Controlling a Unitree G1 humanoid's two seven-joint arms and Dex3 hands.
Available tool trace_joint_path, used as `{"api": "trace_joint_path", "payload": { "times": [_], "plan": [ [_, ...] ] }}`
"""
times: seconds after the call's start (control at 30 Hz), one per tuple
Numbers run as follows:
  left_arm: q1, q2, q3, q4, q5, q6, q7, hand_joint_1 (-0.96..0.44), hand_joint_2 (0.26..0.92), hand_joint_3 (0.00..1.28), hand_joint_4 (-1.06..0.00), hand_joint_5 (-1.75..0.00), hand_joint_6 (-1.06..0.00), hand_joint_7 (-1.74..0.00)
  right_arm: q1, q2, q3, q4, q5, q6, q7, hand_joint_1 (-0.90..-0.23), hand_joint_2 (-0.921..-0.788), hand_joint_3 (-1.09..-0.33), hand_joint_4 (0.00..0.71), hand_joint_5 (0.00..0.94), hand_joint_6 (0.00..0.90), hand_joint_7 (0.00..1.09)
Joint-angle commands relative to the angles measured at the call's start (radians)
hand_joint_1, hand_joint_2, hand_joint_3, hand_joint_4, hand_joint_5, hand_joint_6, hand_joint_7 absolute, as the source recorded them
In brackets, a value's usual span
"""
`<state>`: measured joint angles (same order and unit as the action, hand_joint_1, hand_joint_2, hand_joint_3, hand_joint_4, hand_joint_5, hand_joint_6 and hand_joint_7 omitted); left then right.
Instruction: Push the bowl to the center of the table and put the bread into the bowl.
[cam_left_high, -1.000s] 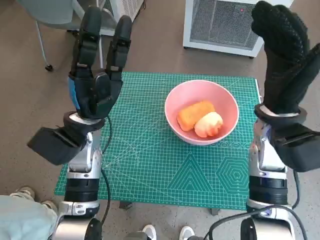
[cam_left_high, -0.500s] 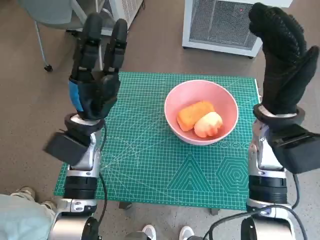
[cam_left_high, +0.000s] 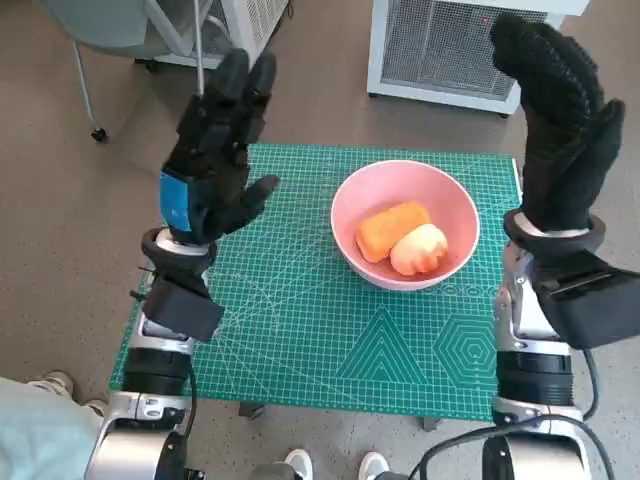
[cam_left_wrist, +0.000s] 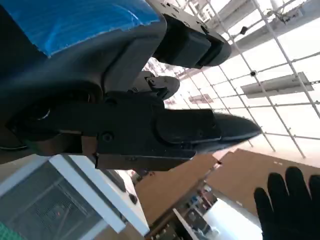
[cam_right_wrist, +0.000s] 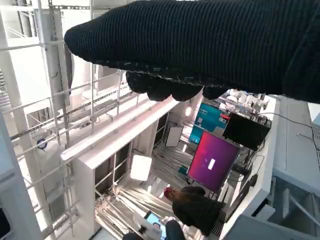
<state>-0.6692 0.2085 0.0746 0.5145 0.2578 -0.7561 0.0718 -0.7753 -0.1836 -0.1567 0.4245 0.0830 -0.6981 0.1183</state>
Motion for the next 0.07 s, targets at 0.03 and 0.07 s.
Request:
{"api": "trace_joint_path", "payload": {
  "times": [0.03, 0.07],
  "plan": [
    [-0.022, -0.003, -0.010, 0.018, -0.029, -0.016, 0.007, -0.24, 0.921, 0.08, -0.27, -0.02, -0.40, 0.00, 0.015, -0.006, 0.001, 0.010, -0.016, -0.001, -0.011, -0.451, -0.921, -0.593, 0.220, 0.000, -0.001, 0.62],
    [-0.023, -0.003, -0.010, 0.024, -0.034, -0.022, 0.006, -0.24, 0.921, 0.08, -0.27, -0.02, -0.40, 0.00, 0.017, -0.006, 0.001, 0.009, -0.019, -0.001, -0.012, -0.452, -0.921, -0.592, 0.220, 0.000, -0.001, 0.62]
  ]
}}
